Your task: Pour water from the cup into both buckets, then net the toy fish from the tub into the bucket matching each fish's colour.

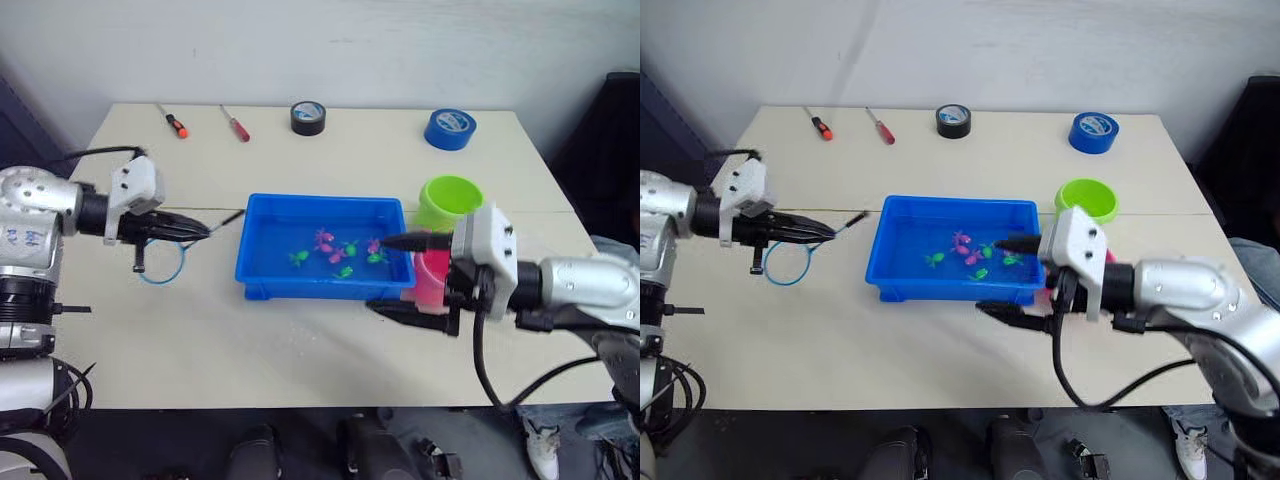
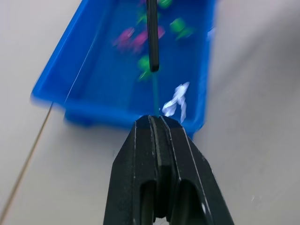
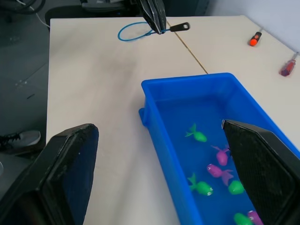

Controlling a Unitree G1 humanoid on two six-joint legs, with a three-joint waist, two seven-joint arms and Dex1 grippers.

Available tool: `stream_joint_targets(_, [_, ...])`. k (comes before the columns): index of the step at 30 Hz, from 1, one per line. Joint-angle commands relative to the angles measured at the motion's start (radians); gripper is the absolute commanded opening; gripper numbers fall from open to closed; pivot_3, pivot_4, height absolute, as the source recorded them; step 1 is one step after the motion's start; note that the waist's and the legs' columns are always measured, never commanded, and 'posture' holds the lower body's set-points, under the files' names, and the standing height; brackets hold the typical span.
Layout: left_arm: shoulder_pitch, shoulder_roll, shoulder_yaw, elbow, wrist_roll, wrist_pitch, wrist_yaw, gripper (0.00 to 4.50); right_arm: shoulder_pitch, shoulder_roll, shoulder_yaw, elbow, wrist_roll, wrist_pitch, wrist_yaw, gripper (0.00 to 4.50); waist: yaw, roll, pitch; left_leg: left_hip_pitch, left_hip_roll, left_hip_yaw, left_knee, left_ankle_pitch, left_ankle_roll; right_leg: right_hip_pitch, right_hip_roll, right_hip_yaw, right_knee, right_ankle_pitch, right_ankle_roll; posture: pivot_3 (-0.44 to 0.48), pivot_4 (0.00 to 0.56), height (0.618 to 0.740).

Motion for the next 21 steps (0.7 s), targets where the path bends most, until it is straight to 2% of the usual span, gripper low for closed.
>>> stream_joint_targets(1, [-0.017,-0.047,-0.056,-0.146,-0.031,0.081,-0.011,0.02,-0.101,0.003,0.034,0.034,0.028,0.034,0.060,4.50,0.000,0.000,0.000,0.000,0.000,0.000,0.000,0.000,0.000,0.000,0.001,0.000,0.000,0.000,0.000,0.000,0.150,0.740])
stream_joint_targets(6, [-0.022,-0.123,-0.134,-0.257,-0.037,0.132,-0.018,0.02,-0.244,0.053,0.128,0.098,-0.006,0.082,0.074,4.50,-0.007,0.001,0.000,0.000,0.000,0.001,0.000,0.000,0.000,-0.001,0.002,0.002,0.001,0.000,0.000,0.000,0.150,0.740])
stream_joint_targets(14, [-0.061,-0.200,-0.184,-0.225,0.031,0.077,0.047,0.02,-0.315,0.112,0.258,0.174,-0.153,0.071,0.076,4.50,-0.003,0.001,0.000,-0.002,0.000,0.000,0.002,0.000,0.000,-0.003,0.001,0.001,0.002,0.000,0.000,0.000,0.150,0.740])
stream_joint_targets(18, [-0.066,-0.212,-0.201,-0.221,0.044,0.063,0.043,0.00,-0.338,0.123,0.304,0.187,-0.218,0.060,0.095,3.30,-0.004,0.001,0.000,-0.002,0.000,0.000,0.002,0.000,0.000,-0.003,0.001,0.001,0.002,0.000,0.000,0.000,0.150,0.740])
stream_joint_targets(21, [-0.078,-0.228,-0.218,-0.197,0.072,0.034,0.059,0.00,-0.346,0.132,0.334,0.193,-0.261,0.049,0.110,3.30,-0.003,0.001,0.001,-0.003,0.000,0.000,0.002,0.000,0.000,-0.004,0.001,0.001,0.002,0.000,0.000,0.000,0.150,0.740])
